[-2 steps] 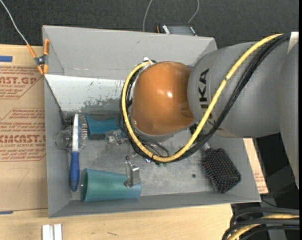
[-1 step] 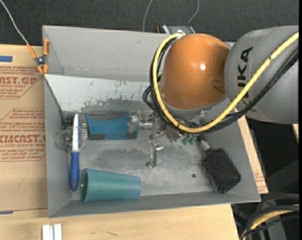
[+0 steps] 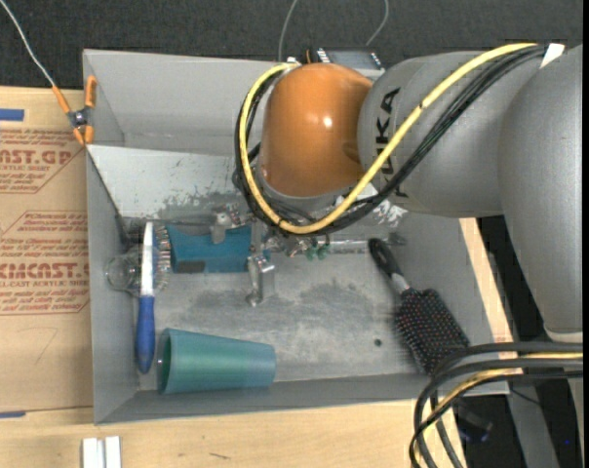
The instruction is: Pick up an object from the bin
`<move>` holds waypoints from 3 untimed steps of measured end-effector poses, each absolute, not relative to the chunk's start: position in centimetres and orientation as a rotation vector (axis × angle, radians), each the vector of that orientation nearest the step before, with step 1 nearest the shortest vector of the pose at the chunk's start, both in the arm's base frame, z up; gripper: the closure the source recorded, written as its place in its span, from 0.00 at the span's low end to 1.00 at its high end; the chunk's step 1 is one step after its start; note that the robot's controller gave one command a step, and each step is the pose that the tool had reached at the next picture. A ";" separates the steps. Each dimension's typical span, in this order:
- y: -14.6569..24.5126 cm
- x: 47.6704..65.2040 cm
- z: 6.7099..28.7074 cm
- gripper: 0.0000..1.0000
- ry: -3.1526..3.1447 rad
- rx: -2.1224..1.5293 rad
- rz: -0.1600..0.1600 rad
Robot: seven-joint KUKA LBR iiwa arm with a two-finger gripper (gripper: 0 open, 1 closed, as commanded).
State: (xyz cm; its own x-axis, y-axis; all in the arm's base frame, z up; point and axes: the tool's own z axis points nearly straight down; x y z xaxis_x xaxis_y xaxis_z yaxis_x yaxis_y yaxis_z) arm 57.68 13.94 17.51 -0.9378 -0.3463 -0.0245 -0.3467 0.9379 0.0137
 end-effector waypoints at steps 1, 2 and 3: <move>13.9 57.6 18.0 1.00 3.068 -0.547 0.028; 9.8 57.5 18.2 1.00 2.991 -0.862 0.023; 16.9 56.0 11.9 1.00 2.913 -1.099 0.026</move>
Offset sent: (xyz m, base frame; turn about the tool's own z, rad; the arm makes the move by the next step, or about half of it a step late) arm 0.0000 0.0000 0.0000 0.0000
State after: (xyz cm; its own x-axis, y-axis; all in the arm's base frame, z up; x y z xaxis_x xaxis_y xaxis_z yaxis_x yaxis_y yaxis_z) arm 55.98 16.85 11.86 -0.7505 -0.6601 -0.0321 -0.6605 0.7508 0.0057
